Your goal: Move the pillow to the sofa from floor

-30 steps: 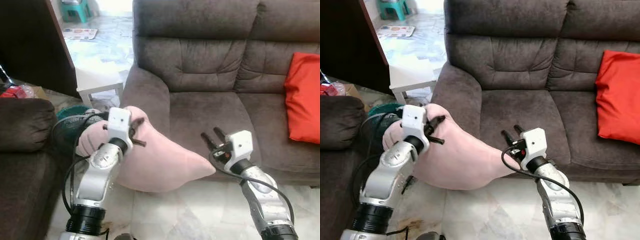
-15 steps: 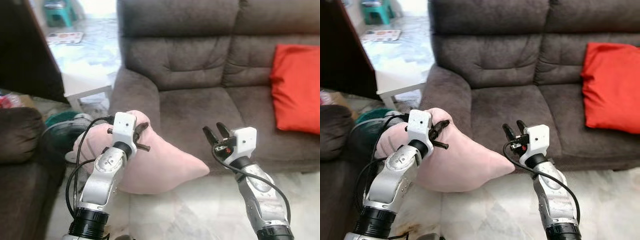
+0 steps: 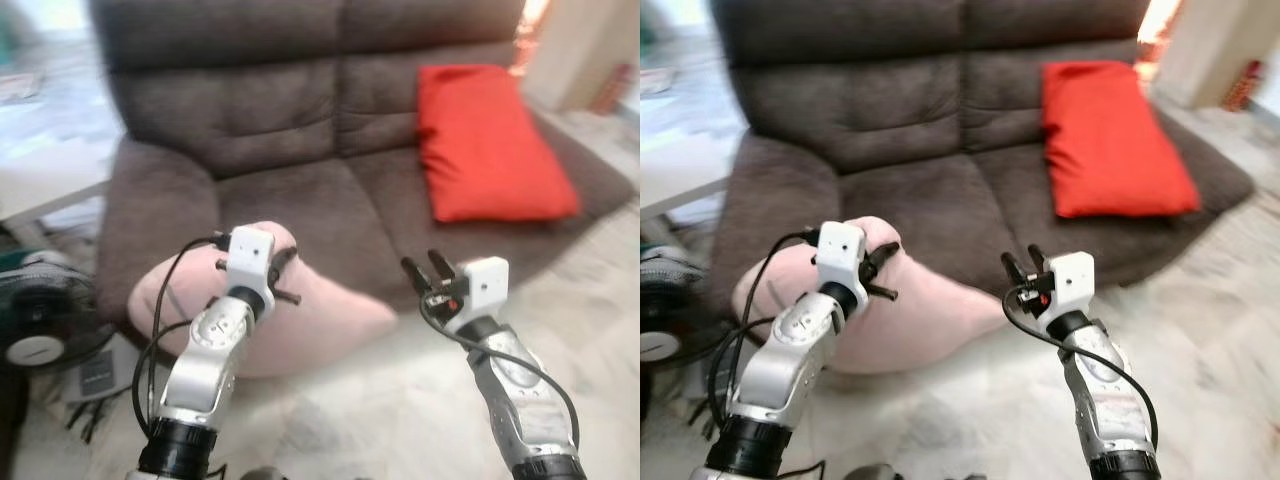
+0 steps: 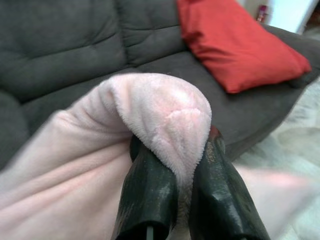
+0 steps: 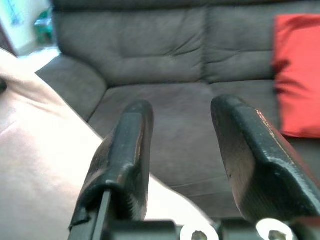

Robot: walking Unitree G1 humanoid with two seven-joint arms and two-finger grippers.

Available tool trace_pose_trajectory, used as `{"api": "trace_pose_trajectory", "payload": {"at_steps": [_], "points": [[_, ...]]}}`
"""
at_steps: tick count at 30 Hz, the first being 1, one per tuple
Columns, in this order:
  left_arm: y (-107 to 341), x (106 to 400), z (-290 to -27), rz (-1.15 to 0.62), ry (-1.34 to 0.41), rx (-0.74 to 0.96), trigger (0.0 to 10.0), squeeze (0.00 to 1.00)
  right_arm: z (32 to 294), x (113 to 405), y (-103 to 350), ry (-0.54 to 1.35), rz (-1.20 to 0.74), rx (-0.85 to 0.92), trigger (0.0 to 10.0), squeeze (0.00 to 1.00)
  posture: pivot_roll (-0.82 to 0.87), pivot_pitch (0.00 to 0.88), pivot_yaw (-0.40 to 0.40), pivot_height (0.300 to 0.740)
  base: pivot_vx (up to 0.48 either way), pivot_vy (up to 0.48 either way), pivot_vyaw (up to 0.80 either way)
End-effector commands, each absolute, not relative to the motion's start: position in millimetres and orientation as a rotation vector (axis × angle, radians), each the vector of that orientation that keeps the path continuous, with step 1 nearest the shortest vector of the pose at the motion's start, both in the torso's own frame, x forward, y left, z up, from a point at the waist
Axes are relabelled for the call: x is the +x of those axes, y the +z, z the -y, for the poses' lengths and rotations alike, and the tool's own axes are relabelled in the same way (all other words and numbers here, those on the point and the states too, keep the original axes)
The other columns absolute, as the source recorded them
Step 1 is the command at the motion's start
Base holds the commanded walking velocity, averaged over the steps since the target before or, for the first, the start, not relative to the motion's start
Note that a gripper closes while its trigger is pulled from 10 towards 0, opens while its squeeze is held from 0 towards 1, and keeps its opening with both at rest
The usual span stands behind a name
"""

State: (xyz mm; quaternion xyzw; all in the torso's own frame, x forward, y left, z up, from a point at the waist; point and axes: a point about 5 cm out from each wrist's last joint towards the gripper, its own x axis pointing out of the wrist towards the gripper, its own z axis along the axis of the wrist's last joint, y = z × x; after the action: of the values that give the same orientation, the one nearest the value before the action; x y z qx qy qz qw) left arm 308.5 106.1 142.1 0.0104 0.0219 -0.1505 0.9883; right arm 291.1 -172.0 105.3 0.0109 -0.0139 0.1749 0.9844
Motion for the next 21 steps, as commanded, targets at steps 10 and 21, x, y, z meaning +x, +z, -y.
{"api": "trace_pose_trajectory", "payload": {"at_steps": [10,21], "points": [[172.2,312.9,-100.5,0.096,-0.351,-0.010,10.0,0.00,174.4,291.8,108.4,0.342,0.026,0.012,10.0,0.00,0.10,0.048,-0.023,0.740,0.000,0.000,-0.78],[172.7,317.7,-110.9,0.092,-0.332,-0.004,10.0,0.00,169.9,292.4,111.6,0.345,0.047,0.015,10.0,0.00,0.09,0.039,-0.015,0.740,0.000,0.000,-0.71]]}}
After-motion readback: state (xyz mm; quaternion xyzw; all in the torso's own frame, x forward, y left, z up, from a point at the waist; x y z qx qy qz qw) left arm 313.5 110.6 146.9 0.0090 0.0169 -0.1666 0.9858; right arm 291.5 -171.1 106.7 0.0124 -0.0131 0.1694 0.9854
